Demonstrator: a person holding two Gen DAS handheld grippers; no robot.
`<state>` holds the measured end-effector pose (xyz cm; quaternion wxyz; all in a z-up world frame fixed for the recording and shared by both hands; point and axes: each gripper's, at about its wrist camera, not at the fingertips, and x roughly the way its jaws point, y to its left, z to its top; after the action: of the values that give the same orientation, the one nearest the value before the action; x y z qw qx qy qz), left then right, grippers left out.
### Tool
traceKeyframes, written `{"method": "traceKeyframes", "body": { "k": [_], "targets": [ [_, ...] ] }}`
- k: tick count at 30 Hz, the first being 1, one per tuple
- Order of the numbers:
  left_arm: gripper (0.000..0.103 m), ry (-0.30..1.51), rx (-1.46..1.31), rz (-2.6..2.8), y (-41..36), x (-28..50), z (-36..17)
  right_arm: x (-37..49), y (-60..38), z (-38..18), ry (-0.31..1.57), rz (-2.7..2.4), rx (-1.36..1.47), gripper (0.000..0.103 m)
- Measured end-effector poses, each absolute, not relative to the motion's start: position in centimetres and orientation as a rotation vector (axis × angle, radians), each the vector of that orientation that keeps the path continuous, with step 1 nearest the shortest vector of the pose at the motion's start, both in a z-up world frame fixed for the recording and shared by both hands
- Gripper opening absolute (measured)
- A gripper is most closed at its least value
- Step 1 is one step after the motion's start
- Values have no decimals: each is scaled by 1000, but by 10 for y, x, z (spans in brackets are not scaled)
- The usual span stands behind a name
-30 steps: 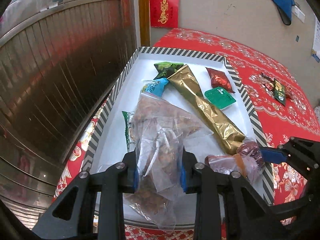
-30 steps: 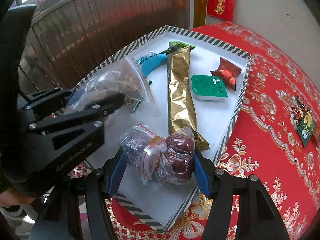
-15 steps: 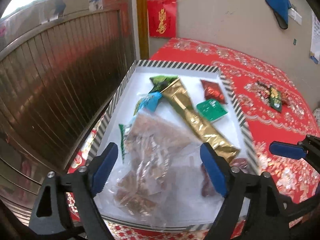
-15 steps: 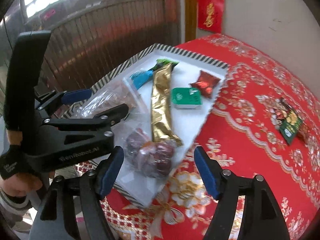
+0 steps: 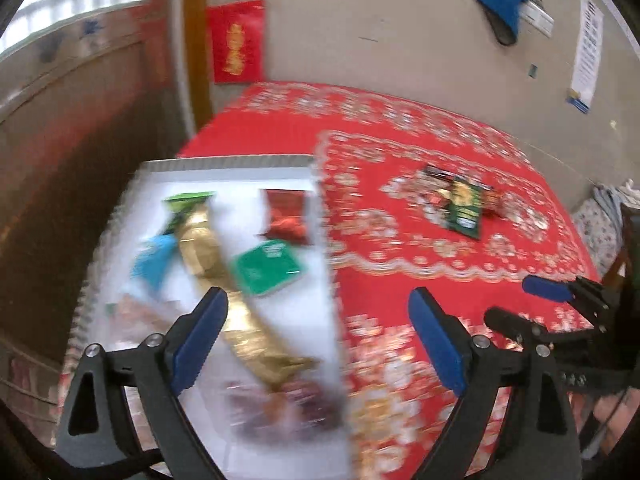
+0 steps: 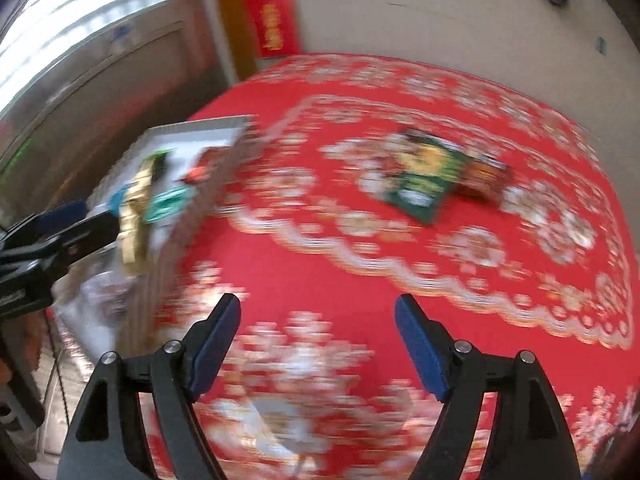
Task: Organize snacks
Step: 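Move both tools back toward the remaining snacks on the cloth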
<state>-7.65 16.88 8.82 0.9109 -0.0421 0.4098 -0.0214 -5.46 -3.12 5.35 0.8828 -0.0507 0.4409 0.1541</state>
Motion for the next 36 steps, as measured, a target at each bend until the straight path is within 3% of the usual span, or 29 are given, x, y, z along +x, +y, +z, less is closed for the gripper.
{"method": "traceKeyframes", "body": {
  "k": [18, 36],
  "targets": [
    [91, 950, 37, -184, 33, 45, 68, 20, -127, 65, 912, 164, -33, 79],
    [90, 1015, 20, -265, -20, 113, 17, 35, -176, 54, 945, 115, 20, 79]
  ]
}}
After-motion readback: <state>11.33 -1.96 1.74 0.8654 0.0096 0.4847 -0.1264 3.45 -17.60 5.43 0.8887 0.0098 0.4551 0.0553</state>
